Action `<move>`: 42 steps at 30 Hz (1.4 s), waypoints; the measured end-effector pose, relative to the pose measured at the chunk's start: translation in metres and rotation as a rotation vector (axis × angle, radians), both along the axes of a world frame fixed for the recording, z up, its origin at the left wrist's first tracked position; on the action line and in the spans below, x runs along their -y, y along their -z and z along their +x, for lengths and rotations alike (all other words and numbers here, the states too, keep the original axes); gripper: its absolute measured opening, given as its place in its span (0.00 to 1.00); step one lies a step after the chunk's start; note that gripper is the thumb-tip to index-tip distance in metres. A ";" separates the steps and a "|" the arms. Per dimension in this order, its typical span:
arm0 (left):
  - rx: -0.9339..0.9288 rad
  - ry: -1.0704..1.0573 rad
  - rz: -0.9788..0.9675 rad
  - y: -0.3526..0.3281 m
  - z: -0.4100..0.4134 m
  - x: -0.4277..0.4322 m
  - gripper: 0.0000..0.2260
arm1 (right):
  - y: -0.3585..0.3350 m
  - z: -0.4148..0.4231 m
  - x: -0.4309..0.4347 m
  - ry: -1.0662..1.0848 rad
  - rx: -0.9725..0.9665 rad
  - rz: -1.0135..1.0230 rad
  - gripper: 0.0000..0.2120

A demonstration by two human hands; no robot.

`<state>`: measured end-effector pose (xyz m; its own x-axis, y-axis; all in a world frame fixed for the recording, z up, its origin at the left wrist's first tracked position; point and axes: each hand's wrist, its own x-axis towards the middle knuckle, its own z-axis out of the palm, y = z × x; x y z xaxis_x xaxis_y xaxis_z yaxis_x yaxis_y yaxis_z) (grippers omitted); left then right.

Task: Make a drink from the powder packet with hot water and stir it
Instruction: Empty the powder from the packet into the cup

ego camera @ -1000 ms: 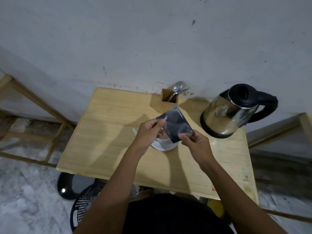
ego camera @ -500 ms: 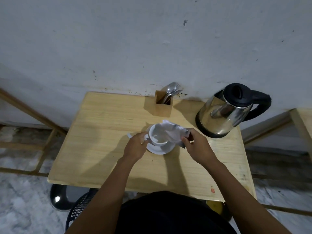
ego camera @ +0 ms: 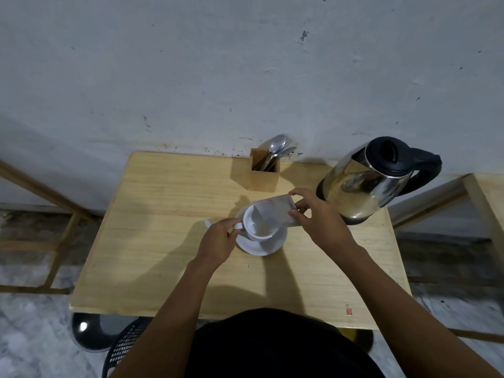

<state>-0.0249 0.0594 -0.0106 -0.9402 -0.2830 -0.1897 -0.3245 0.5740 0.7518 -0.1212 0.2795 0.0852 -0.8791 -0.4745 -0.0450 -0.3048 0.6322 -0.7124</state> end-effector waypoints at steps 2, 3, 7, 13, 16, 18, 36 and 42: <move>0.003 0.011 0.003 0.001 0.001 0.000 0.14 | 0.001 -0.001 0.001 -0.023 -0.047 -0.002 0.18; 0.005 0.014 0.005 0.000 0.001 0.001 0.13 | 0.002 0.000 0.002 -0.032 -0.077 -0.001 0.18; 0.063 0.047 0.035 -0.004 0.000 0.005 0.14 | 0.003 0.002 0.007 -0.066 -0.250 0.016 0.17; 0.045 0.071 0.129 -0.025 -0.009 0.012 0.22 | 0.002 0.000 0.013 -0.112 -0.374 0.073 0.16; -0.073 0.100 0.041 -0.034 -0.024 0.008 0.16 | 0.000 0.000 0.019 -0.177 -0.433 0.082 0.16; -0.112 0.106 0.022 -0.036 -0.031 0.005 0.10 | 0.000 -0.001 0.022 -0.214 -0.462 0.099 0.15; -0.125 0.069 0.077 -0.022 -0.038 0.001 0.07 | 0.005 -0.009 0.012 0.048 -0.288 0.184 0.02; -0.125 0.027 0.056 -0.024 -0.033 -0.002 0.07 | 0.007 -0.006 0.011 0.062 -0.269 0.216 0.03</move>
<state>-0.0580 0.0614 0.0130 -0.9647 -0.2492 -0.0852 -0.2110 0.5377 0.8163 -0.1274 0.2688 0.0785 -0.8999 -0.4246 0.0990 -0.4199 0.7828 -0.4592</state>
